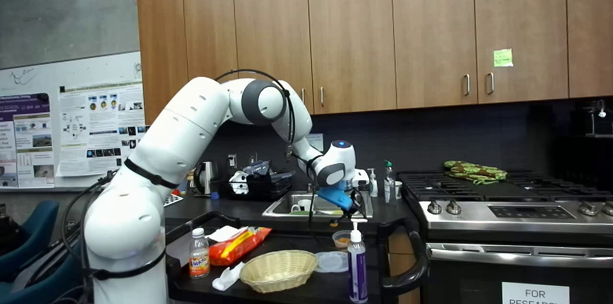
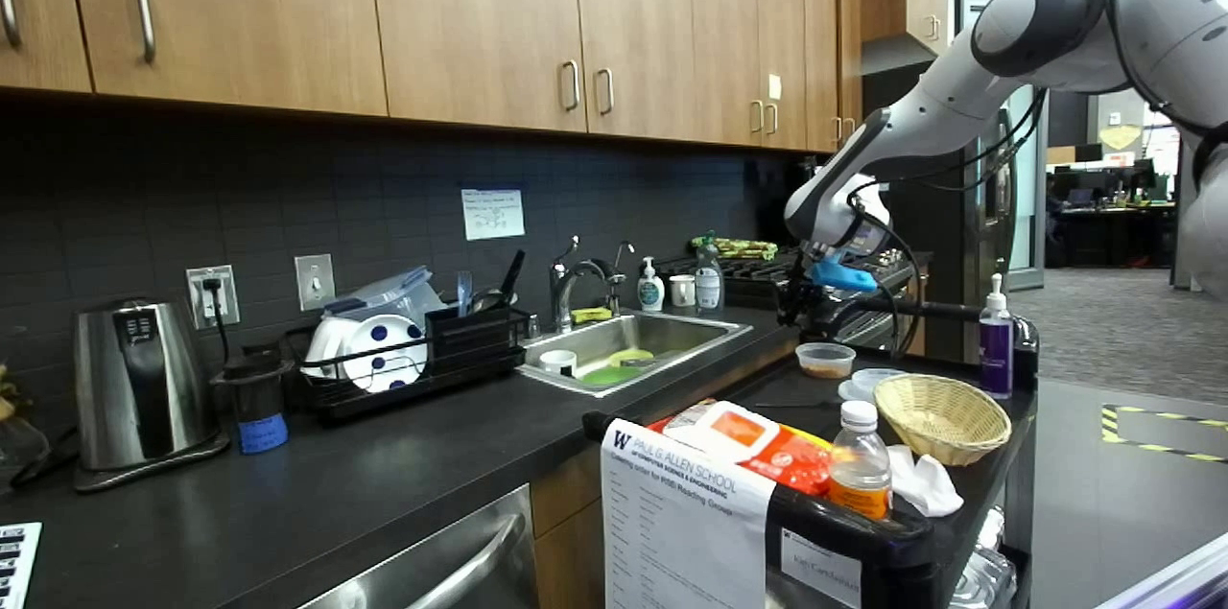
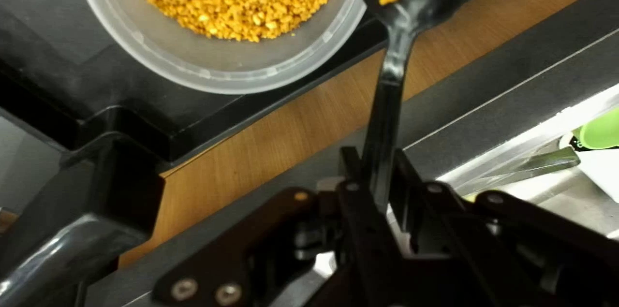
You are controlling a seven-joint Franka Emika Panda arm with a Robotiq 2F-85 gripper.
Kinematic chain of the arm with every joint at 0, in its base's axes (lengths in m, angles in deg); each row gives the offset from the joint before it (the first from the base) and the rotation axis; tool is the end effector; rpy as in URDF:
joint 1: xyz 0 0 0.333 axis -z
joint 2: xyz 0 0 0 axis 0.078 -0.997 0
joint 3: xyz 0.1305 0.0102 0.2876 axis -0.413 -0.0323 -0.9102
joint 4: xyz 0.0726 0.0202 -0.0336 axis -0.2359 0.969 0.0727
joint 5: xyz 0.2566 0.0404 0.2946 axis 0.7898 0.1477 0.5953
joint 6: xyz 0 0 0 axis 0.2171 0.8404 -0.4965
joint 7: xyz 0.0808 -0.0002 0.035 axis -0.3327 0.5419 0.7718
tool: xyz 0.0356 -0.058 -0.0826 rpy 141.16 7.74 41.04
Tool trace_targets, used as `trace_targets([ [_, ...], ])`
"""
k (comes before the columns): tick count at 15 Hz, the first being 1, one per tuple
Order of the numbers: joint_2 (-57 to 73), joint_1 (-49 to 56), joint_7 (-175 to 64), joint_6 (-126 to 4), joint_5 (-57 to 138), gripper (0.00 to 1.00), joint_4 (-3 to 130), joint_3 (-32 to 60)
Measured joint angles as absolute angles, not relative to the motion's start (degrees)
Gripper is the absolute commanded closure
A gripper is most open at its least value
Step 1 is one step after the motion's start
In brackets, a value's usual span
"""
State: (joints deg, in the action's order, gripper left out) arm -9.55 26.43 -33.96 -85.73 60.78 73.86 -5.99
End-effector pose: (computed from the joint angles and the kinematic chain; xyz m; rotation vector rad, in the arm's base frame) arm 0.6810 -0.1055 0.2685 -2.8405 0.2142 -0.6504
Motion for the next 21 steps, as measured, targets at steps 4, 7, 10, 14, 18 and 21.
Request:
trace_targets([
  [4, -9.5, 26.8, -32.5, -84.2, 62.7, 0.96, 73.1, -6.0],
  [7, -9.6, 26.6, -32.4, -84.0, 62.7, 0.96, 72.8, -5.5],
  [10, -9.6, 24.8, -32.5, -84.2, 61.7, 0.96, 72.2, -2.6],
  [14, -9.6, 21.9, -33.6, -84.3, 58.4, 0.96, 71.4, 1.5],
  [18, -9.7, 18.8, -35.0, -84.3, 54.1, 0.96, 71.2, 4.5],
  [21, -10.0, 17.0, -35.8, -84.3, 52.0, 0.85, 71.2, 5.7],
])
